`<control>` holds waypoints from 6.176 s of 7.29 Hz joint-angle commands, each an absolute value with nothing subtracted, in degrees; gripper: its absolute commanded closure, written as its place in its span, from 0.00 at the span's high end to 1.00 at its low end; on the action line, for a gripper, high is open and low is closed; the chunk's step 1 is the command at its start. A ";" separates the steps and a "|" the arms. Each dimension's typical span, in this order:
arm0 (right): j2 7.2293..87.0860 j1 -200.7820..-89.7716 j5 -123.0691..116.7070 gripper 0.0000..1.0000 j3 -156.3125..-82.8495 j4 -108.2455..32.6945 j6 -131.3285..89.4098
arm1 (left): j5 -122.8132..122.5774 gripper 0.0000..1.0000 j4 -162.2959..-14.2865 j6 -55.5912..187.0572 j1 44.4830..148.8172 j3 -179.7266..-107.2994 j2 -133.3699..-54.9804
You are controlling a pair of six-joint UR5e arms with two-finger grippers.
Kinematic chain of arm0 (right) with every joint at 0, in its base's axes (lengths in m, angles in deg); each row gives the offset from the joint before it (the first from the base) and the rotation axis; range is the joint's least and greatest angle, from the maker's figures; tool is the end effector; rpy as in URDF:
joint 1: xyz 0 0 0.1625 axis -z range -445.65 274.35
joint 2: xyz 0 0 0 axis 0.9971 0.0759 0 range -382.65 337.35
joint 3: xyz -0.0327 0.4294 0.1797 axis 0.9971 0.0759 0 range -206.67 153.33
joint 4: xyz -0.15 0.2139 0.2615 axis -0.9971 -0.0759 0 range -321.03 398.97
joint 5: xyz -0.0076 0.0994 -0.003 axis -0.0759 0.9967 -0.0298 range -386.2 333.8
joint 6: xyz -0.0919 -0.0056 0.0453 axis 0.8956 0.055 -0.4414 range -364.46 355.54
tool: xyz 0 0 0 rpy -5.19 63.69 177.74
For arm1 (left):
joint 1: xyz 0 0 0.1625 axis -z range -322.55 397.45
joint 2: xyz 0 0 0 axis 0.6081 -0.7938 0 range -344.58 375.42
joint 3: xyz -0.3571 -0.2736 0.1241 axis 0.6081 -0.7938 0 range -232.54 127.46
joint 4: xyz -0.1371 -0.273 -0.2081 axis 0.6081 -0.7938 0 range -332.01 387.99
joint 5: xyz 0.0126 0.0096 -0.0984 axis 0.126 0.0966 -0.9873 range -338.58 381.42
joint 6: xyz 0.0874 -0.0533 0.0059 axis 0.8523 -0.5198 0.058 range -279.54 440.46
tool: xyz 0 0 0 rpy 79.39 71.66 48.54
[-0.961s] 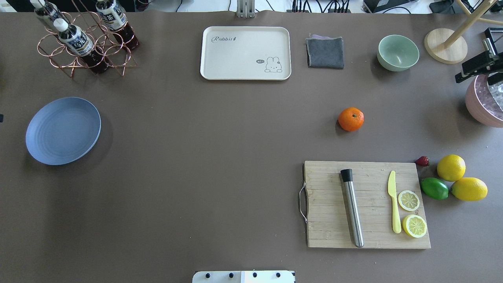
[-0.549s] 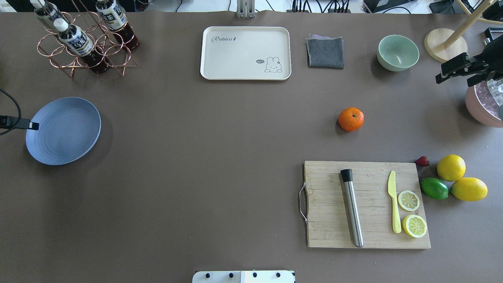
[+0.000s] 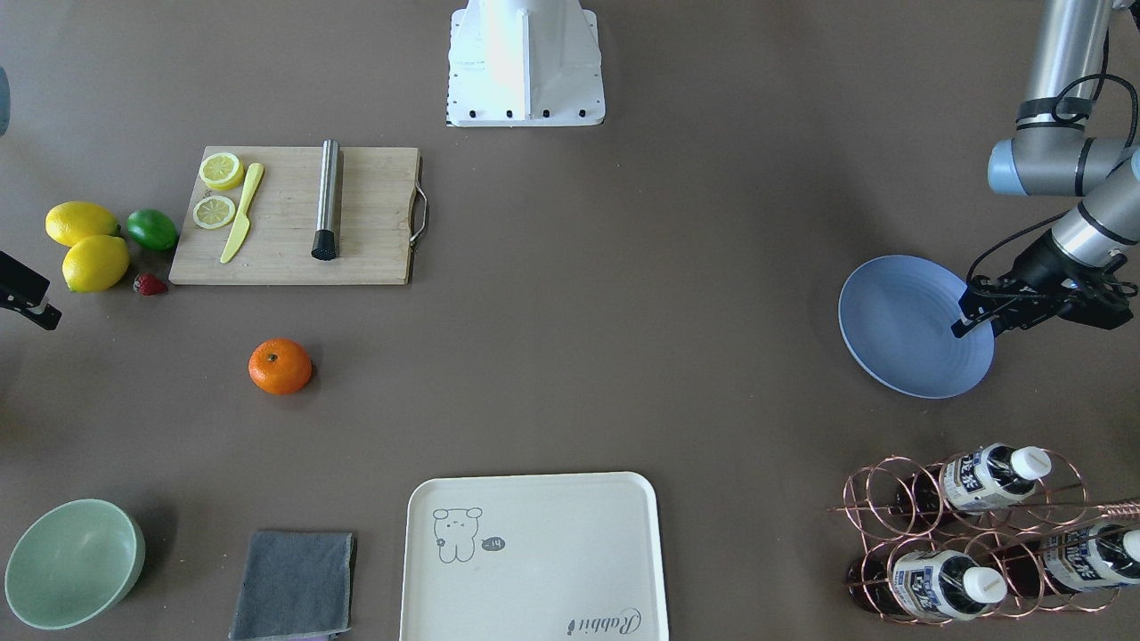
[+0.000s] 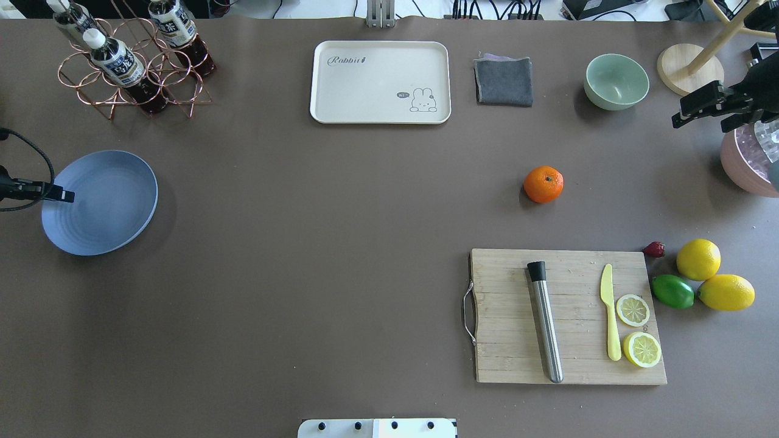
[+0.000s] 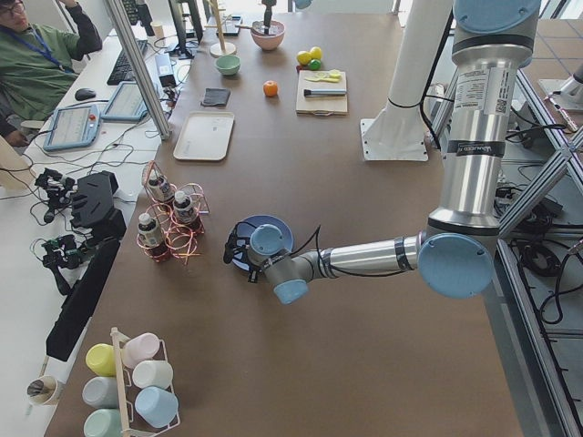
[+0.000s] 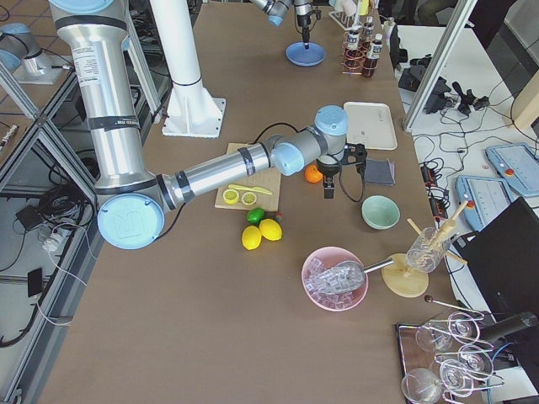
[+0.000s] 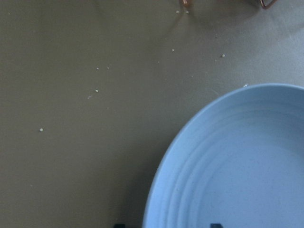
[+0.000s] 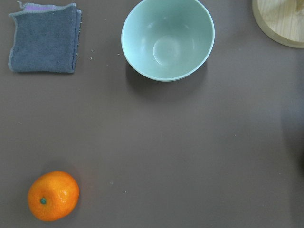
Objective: Pick orange to plate
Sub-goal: 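Move right gripper toward the orange while left gripper pushes the blue plate inward, then lower the open right gripper over the orange while the left gripper holds the plate edge, then close the right gripper on the orange and lift it, then carry the orange over the blue plate with the right gripper while the left gripper withdraws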
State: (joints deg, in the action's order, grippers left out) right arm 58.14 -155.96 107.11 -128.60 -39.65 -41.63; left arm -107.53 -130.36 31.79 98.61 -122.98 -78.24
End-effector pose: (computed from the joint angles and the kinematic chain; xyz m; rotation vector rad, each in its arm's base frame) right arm -0.1161 -0.5113 0.5081 0.1244 -0.9020 0.0693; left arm 0.1737 -0.4584 0.6923 0.2889 1.0374 -0.0011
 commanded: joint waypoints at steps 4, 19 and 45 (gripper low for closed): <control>58.12 -155.96 107.04 1.00 -128.10 -39.60 -41.64 | -119.56 0.00 -120.83 23.63 102.67 -130.74 -80.73; 46.08 -134.43 92.63 1.00 -127.49 -39.52 -68.26 | -68.25 0.00 -84.42 -11.38 58.56 -153.54 -101.64; 37.14 -126.02 84.04 0.00 -128.80 -51.37 -75.00 | -67.62 0.98 -84.51 3.53 65.64 -159.68 -94.37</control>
